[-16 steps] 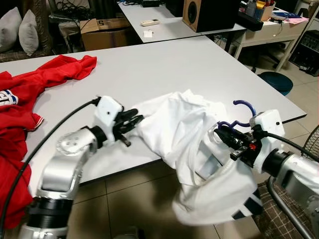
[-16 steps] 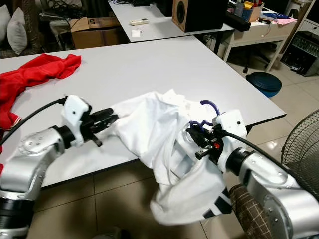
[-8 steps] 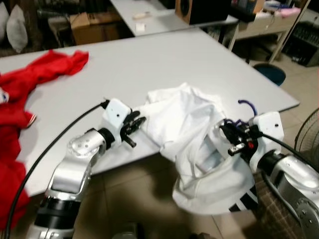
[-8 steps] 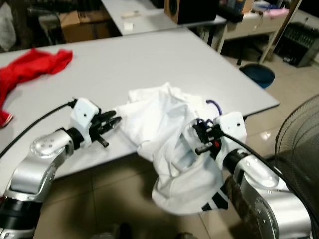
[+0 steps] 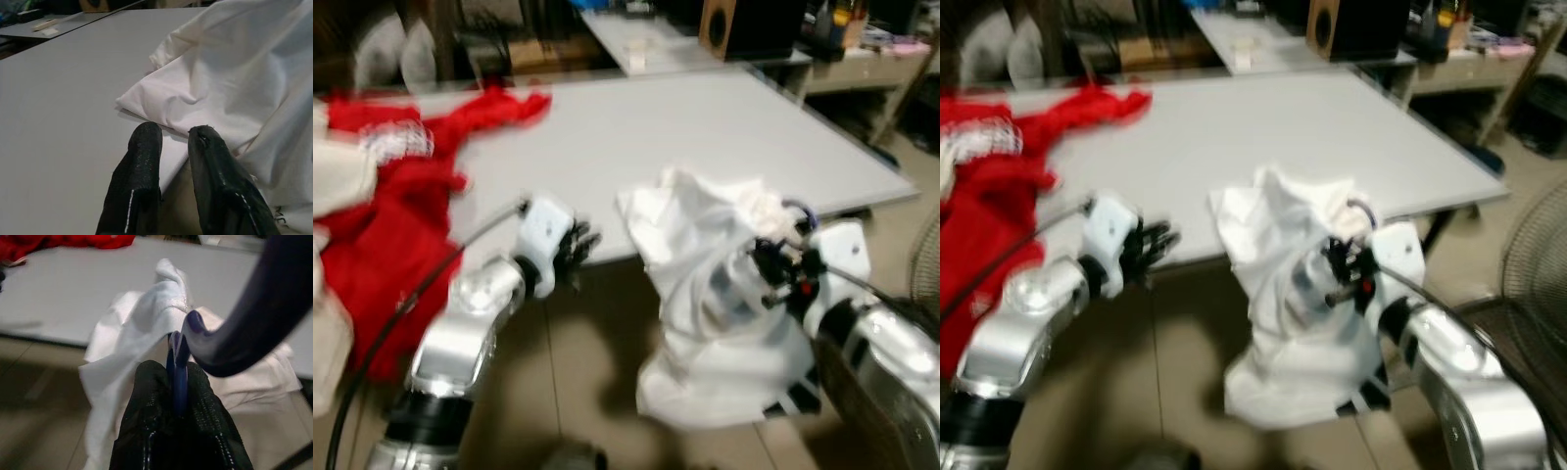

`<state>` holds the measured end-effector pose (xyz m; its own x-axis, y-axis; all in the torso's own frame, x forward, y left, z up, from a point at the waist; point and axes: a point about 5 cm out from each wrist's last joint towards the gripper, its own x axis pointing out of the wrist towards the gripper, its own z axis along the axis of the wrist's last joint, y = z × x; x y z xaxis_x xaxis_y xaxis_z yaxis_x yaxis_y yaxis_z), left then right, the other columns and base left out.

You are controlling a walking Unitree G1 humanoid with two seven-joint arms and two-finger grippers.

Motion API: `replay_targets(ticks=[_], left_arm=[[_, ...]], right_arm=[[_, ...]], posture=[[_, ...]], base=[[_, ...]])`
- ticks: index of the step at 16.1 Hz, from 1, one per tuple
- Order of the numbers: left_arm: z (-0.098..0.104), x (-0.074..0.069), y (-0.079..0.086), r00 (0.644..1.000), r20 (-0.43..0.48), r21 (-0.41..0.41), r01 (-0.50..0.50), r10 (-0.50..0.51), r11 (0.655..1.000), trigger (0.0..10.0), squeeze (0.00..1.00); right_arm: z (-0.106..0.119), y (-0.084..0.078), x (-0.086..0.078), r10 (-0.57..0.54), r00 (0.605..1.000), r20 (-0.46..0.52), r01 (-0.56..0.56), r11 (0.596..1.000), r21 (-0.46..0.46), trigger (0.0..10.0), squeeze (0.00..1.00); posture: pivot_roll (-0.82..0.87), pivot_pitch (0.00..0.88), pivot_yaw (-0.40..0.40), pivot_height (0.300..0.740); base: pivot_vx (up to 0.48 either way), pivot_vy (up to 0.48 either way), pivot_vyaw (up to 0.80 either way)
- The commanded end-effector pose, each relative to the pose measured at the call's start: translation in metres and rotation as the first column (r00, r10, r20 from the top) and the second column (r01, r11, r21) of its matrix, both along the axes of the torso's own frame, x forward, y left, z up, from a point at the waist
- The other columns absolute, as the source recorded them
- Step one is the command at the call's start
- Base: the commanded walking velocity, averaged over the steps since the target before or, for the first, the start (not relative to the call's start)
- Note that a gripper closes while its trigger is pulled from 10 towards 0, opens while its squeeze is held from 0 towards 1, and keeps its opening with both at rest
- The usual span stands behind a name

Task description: Hang hanger

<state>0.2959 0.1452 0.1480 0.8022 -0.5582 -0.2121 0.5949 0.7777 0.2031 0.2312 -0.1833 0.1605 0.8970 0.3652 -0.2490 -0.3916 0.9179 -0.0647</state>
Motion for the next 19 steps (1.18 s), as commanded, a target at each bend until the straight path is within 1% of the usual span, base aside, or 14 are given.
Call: replay_targets(ticks=[1, 4, 7, 8, 9, 10, 11, 12, 13, 14, 16, 17, 18, 19], left_arm=[[0.002, 0.001, -0.002, 1.0, 0.009, 0.006, -0.001, 0.001, 1.0, 10.0, 0.0], [0.001, 0.0, -0.004, 1.0, 0.004, 0.008, 0.009, -0.009, 1.0, 10.0, 0.0], [-0.001, -0.002, -0.005, 1.0, -0.003, 0.01, 0.02, -0.02, 1.0, 10.0, 0.0], [-0.002, -0.003, -0.004, 1.0, -0.012, 0.016, 0.014, -0.014, 1.0, 10.0, 0.0], [-0.005, -0.004, -0.003, 0.999, -0.032, 0.005, -0.007, 0.008, 1.0, 10.0, 0.0], [-0.009, -0.006, -0.001, 0.998, -0.064, -0.027, -0.028, 0.026, 0.999, 10.0, 0.0], [-0.015, -0.009, 0.001, 0.992, -0.113, -0.06, -0.064, 0.057, 0.996, 10.0, 0.0], [-0.026, -0.012, 0.007, 0.982, -0.161, -0.039, -0.101, 0.094, 0.994, 10.0, 0.0], [-0.031, -0.012, 0.012, 0.974, -0.177, -0.03, -0.148, 0.141, 0.988, 10.0, 0.0], [-0.037, -0.009, 0.021, 0.963, -0.154, -0.006, -0.225, 0.222, 0.974, 10.0, 0.0], [-0.037, -0.005, 0.021, 0.958, -0.136, -0.02, -0.259, 0.254, 0.966, 10.0, 0.0], [-0.035, -0.003, 0.018, 0.959, -0.122, -0.054, -0.262, 0.254, 0.964, 10.0, 0.0], [-0.034, -0.002, 0.015, 0.965, -0.109, -0.067, -0.247, 0.239, 0.967, 10.0, 0.0], [-0.036, -0.002, 0.015, 0.963, -0.122, -0.057, -0.25, 0.242, 0.967, 10.0, 0.0]], right_arm=[[0.005, -0.002, 0.0, 0.0, 1.0, 0.027, 0.0, 1.0, -0.009, 0.0, 0.0], [0.002, -0.002, -0.003, 0.01, 1.0, 0.009, -0.01, 1.0, -0.012, 0.0, 0.0], [-0.003, 0.001, -0.01, 0.052, 0.998, -0.029, -0.052, 0.999, -0.017, 0.0, 0.0], [-0.004, 0.002, -0.011, 0.056, 0.998, -0.035, -0.057, 0.998, -0.016, 0.0, 0.0], [-0.006, 0.003, -0.014, 0.061, 0.997, -0.044, -0.063, 0.997, -0.041, 3.5, 0.0], [-0.015, 0.002, -0.016, 0.052, 0.995, -0.088, -0.057, 0.997, -0.058, 10.0, 0.0], [-0.021, 0.004, -0.019, 0.062, 0.992, -0.107, -0.069, 0.995, -0.065, 10.0, 0.0], [-0.028, 0.005, -0.02, 0.081, 0.991, -0.106, -0.094, 0.987, -0.127, 10.0, 0.0], [-0.032, 0.002, -0.018, 0.052, 0.995, -0.091, -0.066, 0.983, -0.169, 10.0, 0.0], [-0.037, -0.003, -0.014, 0.004, 0.998, -0.063, -0.019, 0.973, -0.232, 10.0, 0.0], [-0.039, -0.004, -0.011, -0.014, 0.999, -0.039, 0.004, 0.968, -0.252, 10.0, 0.0], [-0.043, -0.006, -0.01, -0.048, 0.998, -0.027, 0.04, 0.964, -0.262, 10.0, 0.0], [-0.047, -0.009, -0.01, -0.075, 0.997, -0.028, 0.064, 0.96, -0.272, 10.0, 0.0], [-0.048, -0.011, -0.007, -0.105, 0.994, -0.021, 0.096, 0.964, -0.246, 10.0, 0.0]], posture=[[-0.01, 0.0, 0.014, 0.74], [-0.01, 0.0, 0.015, 0.74], [-0.01, 0.0, 0.012, 0.74], [-0.01, 0.0, 0.01, 0.74], [-0.01, 0.0, 0.01, 0.74], [-0.01, 0.0, 0.006, 0.74], [-0.01, 0.0, 0.007, 0.74], [-0.02, 0.0, 0.006, 0.74], [-0.02, 0.0, 0.007, 0.74], [-0.03, 0.0, 0.021, 0.74], [-0.03, 0.0, 0.033, 0.74], [-0.03, 0.0, 0.04, 0.74], [-0.03, 0.0, 0.044, 0.74], [-0.03, 0.0, 0.048, 0.74]], base=[[-0.3, 0.0, 0.0], [-0.292, 0.0, 0.0], [-0.277, 0.0, 0.0], [0.0, 0.0, 0.0], [0.0, 0.0, 0.0], [0.0, 0.0, 0.0], [0.0, 0.0, 0.0], [0.0, 0.0, 0.0], [0.0, 0.0, 0.8], [0.0, 0.0, 0.8], [0.0, 0.0, 0.8], [0.0, 0.0, 0.8], [0.0, 0.0, 0.8], [0.0, 0.0, 0.8]])
